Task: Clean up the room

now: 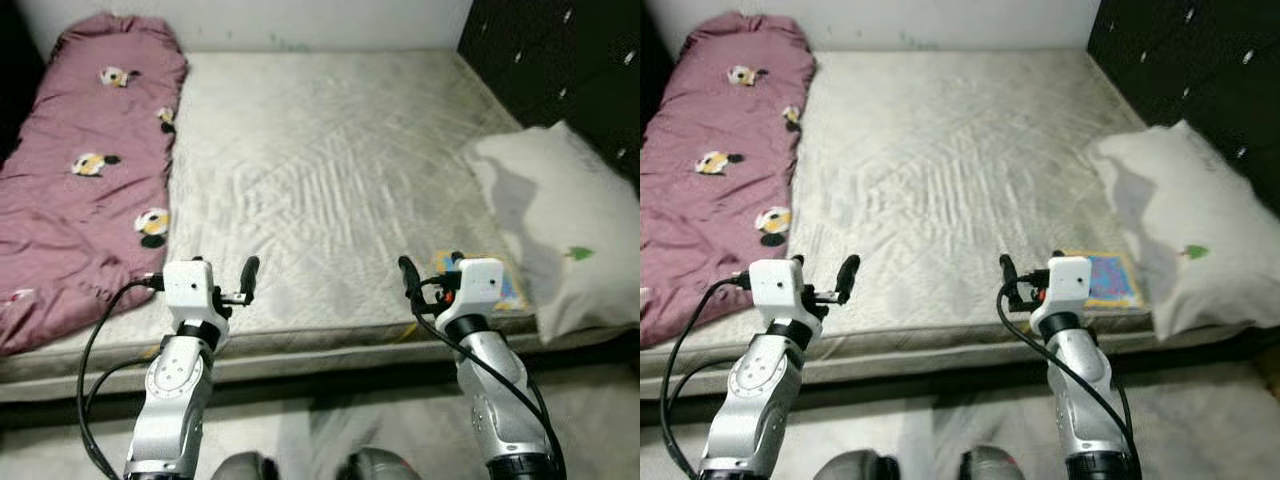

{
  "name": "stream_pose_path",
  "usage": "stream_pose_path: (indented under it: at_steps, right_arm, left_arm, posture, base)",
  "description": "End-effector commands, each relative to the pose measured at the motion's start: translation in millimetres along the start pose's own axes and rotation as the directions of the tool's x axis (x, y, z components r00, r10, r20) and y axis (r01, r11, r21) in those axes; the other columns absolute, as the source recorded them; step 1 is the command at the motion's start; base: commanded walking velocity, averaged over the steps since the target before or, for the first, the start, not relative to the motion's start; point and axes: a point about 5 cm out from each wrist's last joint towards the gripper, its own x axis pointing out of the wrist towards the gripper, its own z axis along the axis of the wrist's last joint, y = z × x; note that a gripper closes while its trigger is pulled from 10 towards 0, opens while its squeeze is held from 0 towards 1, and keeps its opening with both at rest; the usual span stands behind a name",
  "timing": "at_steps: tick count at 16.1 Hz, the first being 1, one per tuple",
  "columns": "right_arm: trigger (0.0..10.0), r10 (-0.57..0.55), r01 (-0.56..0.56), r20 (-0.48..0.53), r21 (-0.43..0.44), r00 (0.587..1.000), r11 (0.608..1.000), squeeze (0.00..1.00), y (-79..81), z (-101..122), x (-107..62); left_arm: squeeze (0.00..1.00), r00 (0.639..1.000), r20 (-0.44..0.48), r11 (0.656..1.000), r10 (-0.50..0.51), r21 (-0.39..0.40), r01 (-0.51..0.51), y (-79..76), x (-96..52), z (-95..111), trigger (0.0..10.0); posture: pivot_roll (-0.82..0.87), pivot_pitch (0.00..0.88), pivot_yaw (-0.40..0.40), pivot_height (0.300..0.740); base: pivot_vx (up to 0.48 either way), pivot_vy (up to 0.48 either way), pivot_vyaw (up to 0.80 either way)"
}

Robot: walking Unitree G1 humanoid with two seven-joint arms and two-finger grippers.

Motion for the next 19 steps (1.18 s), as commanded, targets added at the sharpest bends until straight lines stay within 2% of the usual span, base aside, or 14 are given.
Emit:
stream_pose_path:
  at_steps: [1,19]
  right_arm:
    - [10.0,-0.021,0.021,-0.002,-0.01,1.0,1.0,0.0,-6.8,1.1,-2.5]
    - [10.0,-0.016,0.016,-0.001,-0.015,1.0,1.0,0.0,-5.6,1.2,-1.4]
  left_arm:
    - [0.0,1.0,-0.005,1.0,-0.022,-0.003,0.022,-5.4,0.2,-1.3,10.0]
    - [0.0,0.999,0.003,0.999,-0.039,-0.006,0.039,-6.5,-0.5,-0.7,10.0]
  posture:
    - [-0.04,0.067,-0.016,0.74]
    - [-0.04,0.063,-0.015,0.74]
  base:
    - [0.0,0.0,0.0]
    - [0.0,0.0,0.0]
